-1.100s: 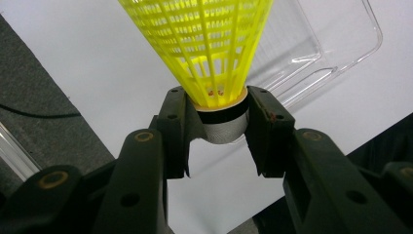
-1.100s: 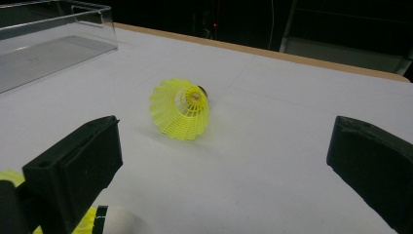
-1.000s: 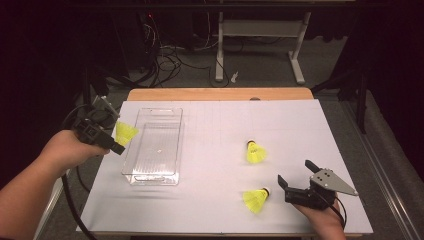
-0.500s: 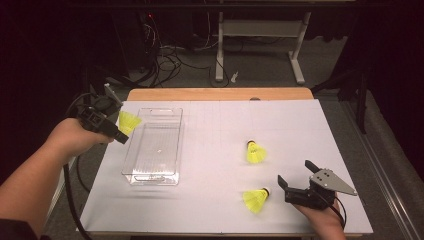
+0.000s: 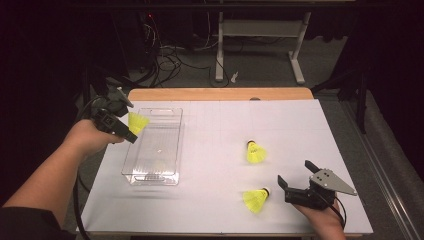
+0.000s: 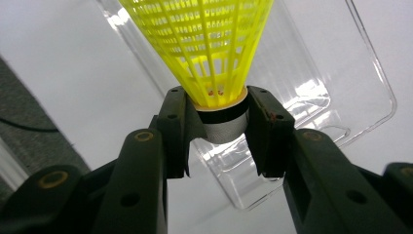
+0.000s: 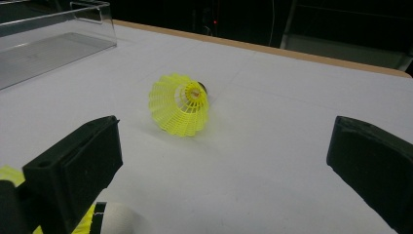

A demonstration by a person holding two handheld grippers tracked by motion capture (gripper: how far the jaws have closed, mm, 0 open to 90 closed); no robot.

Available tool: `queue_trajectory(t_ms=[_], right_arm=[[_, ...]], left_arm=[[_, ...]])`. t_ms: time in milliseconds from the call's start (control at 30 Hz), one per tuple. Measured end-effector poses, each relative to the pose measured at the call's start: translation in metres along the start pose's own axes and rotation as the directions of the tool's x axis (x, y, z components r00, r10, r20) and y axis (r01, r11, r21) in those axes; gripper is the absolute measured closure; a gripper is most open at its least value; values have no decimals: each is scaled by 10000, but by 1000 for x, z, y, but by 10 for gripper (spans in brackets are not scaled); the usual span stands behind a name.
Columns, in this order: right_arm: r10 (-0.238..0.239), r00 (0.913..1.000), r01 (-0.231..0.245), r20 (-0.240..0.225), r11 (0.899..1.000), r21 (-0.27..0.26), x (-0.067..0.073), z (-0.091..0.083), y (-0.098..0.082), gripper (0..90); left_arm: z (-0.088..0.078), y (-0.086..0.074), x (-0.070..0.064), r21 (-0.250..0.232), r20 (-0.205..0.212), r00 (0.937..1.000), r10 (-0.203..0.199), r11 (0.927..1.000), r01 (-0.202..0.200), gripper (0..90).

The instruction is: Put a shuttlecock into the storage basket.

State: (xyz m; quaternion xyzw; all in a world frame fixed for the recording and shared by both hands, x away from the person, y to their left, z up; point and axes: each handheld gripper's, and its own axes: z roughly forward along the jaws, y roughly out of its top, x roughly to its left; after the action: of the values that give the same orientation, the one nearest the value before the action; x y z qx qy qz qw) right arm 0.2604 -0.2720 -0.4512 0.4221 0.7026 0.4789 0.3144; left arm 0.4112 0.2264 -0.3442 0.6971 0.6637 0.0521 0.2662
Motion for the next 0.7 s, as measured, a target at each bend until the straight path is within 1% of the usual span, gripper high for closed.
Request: queue_trajectory(t_ms=[33, 100, 167, 200, 233, 267, 300, 333, 367, 400, 500, 533, 567, 633, 700], right_arm=[[6, 10000, -6, 8, 10000, -14, 0, 0, 0, 2], [3, 10000, -3, 6, 10000, -21, 0, 0, 0, 3], [0, 10000, 0, -14, 10000, 10, 0, 0, 0, 3], [-1, 10000, 1, -11, 10000, -1, 0, 1, 0, 3], [-12, 10000, 12, -15, 10000, -5, 0, 1, 0, 3], [-12, 10000, 12, -15, 10000, -5, 0, 1, 0, 3], [-42, 10000, 42, -30, 10000, -18, 1, 1, 0, 3], [-36, 10000, 36, -38, 10000, -19, 1, 1, 0, 3], [-8, 10000, 8, -40, 10000, -28, 1, 0, 0, 3], [-8, 10000, 8, -40, 10000, -28, 1, 0, 0, 3], [43, 10000, -43, -14, 10000, -35, -1, 0, 0, 3], [43, 10000, -43, -14, 10000, -35, -1, 0, 0, 3], [48, 10000, -48, -7, 10000, -44, -1, 0, 0, 3], [66, 10000, -66, -43, 10000, -42, 0, 0, 0, 3], [61, 10000, -61, -60, 10000, -23, 1, 0, 0, 3]], left_arm=[[5, 0, -1, 38, -51, 10000, 49, 10000, -49, 637], [7, 0, -1, 56, -67, 10000, 60, 10000, -59, 637], [10, 2, -2, 24, -42, 10000, -36, 10000, 37, 638], [12, 2, -2, 38, -11, 10000, -23, 10000, 23, 638], [14, 3, -3, 72, 56, 9999, -97, 9999, 96, 637], [15, 3, -3, 50, 118, 9999, -125, 9999, 124, 637], [18, 4, -4, -21, 211, 9995, -235, 9997, 235, 637], [18, 4, -4, -21, 211, 9995, -235, 9997, 235, 637], [23, 3, -6, -4, 136, 9997, -193, 9998, 193, 637], [23, 3, -6, -4, 136, 9997, -193, 9998, 193, 637], [32, 1, -12, 41, 108, 9998, -144, 9999, 144, 637], [32, 1, -12, 41, 108, 9998, -144, 9999, 144, 636], [36, 0, -14, 21, 46, 10000, -69, 10000, 69, 636], [39, -1, -17, 15, 48, 10000, -2, 10000, 2, 636], [41, -1, -18, 53, 47, 10000, 8, 10000, -8, 637]])
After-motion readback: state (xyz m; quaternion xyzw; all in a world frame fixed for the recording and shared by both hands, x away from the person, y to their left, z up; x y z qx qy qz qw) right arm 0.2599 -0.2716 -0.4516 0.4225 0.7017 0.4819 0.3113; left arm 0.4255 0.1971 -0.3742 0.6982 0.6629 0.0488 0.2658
